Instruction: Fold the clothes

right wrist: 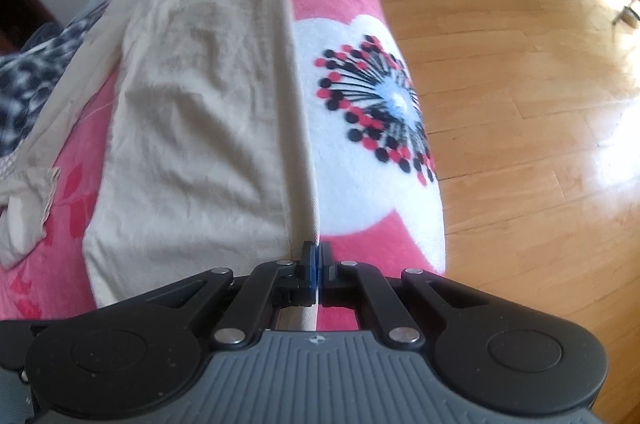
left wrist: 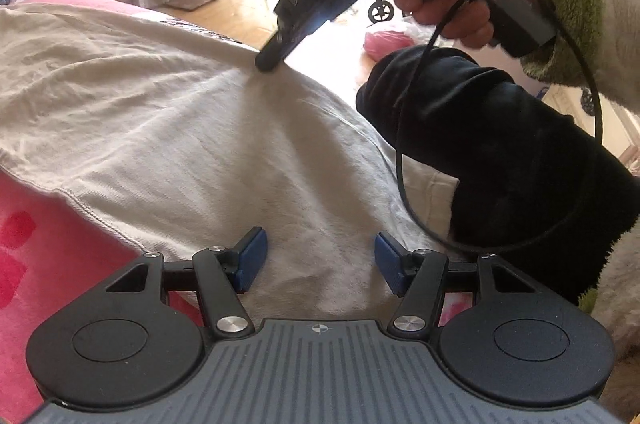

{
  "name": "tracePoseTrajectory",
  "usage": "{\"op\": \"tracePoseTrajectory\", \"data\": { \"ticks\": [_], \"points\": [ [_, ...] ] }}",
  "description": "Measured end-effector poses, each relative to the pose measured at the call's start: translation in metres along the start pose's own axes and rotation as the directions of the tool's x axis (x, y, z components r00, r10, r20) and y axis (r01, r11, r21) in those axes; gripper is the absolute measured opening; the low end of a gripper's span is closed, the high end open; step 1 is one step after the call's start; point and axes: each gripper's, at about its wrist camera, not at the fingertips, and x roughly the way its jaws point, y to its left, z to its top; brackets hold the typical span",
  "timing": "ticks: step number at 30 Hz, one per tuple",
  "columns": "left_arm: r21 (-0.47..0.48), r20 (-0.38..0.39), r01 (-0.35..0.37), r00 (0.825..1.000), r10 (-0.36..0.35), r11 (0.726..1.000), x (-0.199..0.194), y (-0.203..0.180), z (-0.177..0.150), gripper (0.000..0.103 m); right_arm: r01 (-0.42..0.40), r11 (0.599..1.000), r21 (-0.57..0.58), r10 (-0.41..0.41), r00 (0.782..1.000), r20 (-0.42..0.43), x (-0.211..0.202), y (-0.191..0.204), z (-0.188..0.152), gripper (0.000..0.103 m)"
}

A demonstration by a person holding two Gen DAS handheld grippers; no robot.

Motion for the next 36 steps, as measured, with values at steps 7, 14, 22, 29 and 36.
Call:
{"op": "tracePoseTrajectory", "data": {
  "ticks": [7, 14, 22, 29, 36],
  "points": [
    [-0.220, 0.060, -0.027, 0.997, 0.041, 0.975, -0.039, 0.073, 0.004, 0.059, 0.069, 0.986, -0.150, -0.055, 0.994, 0.094, -0.035, 0.014, 0.017, 0.014],
    [-0.610, 0.118, -0.192, 0.937, 0.328, 0.769, -0.059, 0.217, 0.026, 0.059, -0.077, 0.997, 0.026, 0.073, 0.991, 0.112, 0.000, 0.003, 0.052, 0.022],
    [-0.835, 0.133, -0.120, 0.903, 0.408, 0.536, -0.033, 0.320, 0.034, 0.059, -0.146, 0.950, 0.275, 0.141, 0.989, 0.036, 0.038, -0.016, 0.048, 0.022],
    [-0.877, 0.149, -0.104, 0.869, 0.471, 0.470, -0.025, 0.318, 0.033, 0.007, -0.124, 0.948, 0.293, 0.121, 0.992, 0.028, 0.040, -0.015, 0.043, 0.022],
    [-0.904, 0.146, -0.048, 0.899, 0.413, 0.425, -0.023, 0.327, 0.024, 0.005, -0.078, 0.974, 0.213, 0.076, 0.997, 0.016, 0.042, -0.003, 0.045, 0.023]
  ]
}}
